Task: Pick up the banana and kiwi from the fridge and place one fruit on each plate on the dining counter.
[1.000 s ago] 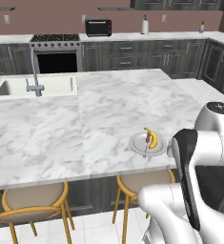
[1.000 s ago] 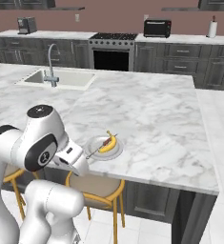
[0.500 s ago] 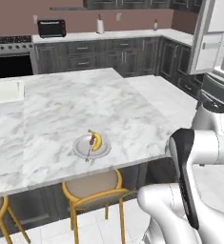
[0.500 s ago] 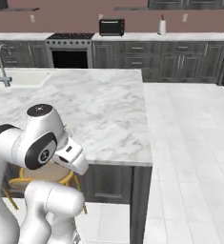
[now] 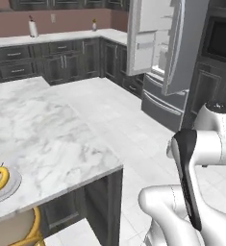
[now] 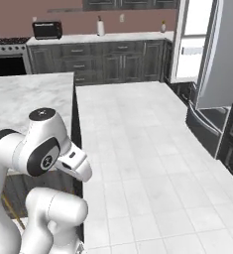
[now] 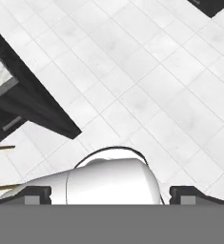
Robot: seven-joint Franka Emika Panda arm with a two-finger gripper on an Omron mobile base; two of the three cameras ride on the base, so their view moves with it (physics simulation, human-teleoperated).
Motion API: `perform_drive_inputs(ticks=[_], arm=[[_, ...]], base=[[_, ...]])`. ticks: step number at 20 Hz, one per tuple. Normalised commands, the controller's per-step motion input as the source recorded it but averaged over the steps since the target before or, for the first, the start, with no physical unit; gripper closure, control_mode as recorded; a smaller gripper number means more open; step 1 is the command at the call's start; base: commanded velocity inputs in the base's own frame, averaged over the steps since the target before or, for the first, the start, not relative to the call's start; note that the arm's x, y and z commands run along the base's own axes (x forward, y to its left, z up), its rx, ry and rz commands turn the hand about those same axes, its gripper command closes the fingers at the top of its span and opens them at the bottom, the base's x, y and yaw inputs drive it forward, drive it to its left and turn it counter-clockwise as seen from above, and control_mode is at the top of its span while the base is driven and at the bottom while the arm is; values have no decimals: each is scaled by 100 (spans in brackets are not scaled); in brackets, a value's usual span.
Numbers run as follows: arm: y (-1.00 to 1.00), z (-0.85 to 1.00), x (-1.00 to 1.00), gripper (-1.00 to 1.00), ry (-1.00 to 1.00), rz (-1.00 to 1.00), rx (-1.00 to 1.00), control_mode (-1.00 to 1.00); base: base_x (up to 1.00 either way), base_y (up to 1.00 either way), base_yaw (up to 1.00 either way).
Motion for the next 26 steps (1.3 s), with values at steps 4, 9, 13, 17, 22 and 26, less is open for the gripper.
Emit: perform_drive_inputs(ticks=[4, 9, 13, 17, 22, 26], arm=[[0, 0, 0, -100, 0, 0, 0, 100], [0, 0, 0, -100, 0, 0, 0, 100], [0, 0, 0, -100, 0, 0, 0, 100], [0, 0, 0, -100, 0, 0, 0, 100], [0, 0, 0, -100, 0, 0, 0, 100], [0, 0, 0, -100, 0, 0, 0, 100]], base=[[61, -99, -10], [79, -89, 9], [98, -54, 29], [100, -31, 46], [100, -37, 46], [85, -38, 32]])
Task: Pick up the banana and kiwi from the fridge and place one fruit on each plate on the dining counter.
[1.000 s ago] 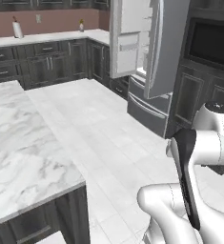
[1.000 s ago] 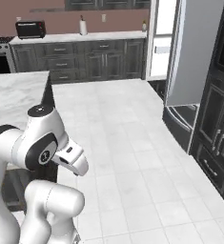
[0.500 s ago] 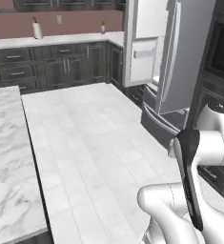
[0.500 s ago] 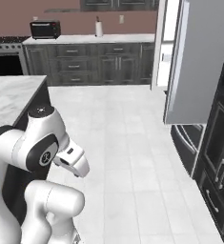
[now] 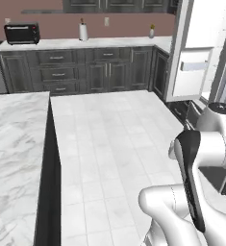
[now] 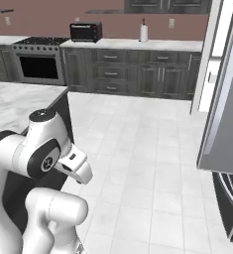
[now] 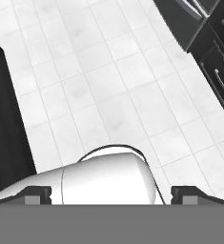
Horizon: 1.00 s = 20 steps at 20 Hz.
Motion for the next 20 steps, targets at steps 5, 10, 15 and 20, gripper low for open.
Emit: perform_drive_inputs(ticks=[5, 10, 15, 20], arm=[[0, 0, 0, -100, 0, 0, 0, 100], [0, 0, 0, -100, 0, 0, 0, 100], [0, 0, 0, -100, 0, 0, 0, 100], [0, 0, 0, -100, 0, 0, 0, 100]], base=[[97, 10, -23], [100, 31, -49], [95, 48, -56], [78, 47, -57]])
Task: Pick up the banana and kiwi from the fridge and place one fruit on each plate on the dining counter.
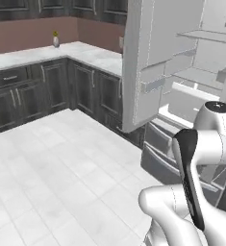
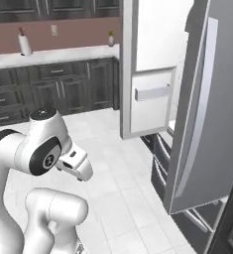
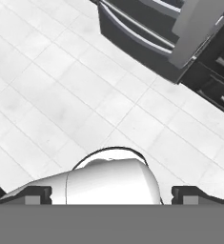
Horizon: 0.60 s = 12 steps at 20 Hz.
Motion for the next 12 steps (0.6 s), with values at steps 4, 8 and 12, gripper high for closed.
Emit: perform_drive_inputs(ticks=[4, 8, 12], arm=[[0, 0, 0, -100, 0, 0, 0, 100], [0, 0, 0, -100, 0, 0, 0, 100], [0, 0, 0, -100, 0, 0, 0, 100]], base=[[64, 51, -56], [43, 49, -53], [39, 59, -47]])
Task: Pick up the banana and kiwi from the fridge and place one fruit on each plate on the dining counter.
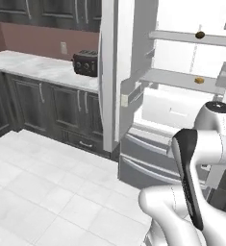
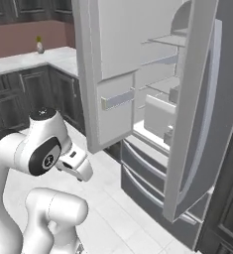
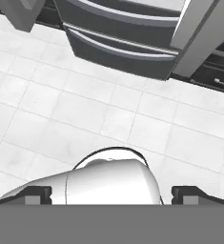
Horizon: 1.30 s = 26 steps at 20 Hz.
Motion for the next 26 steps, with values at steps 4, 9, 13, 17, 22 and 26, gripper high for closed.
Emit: perform_drive_inputs(ticks=[4, 9, 13, 17, 22, 26], arm=[[0, 0, 0, -100, 0, 0, 0, 100], [0, 0, 0, -100, 0, 0, 0, 100], [0, 0, 0, -100, 0, 0, 0, 100], [0, 0, 0, -100, 0, 0, 0, 100], [0, 0, 0, -100, 0, 0, 0, 100], [0, 0, 0, -100, 0, 0, 0, 100]], base=[[51, 56, -43], [56, 25, -38], [44, 10, -40], [54, 20, -32], [64, 22, -21], [63, 16, -22]])
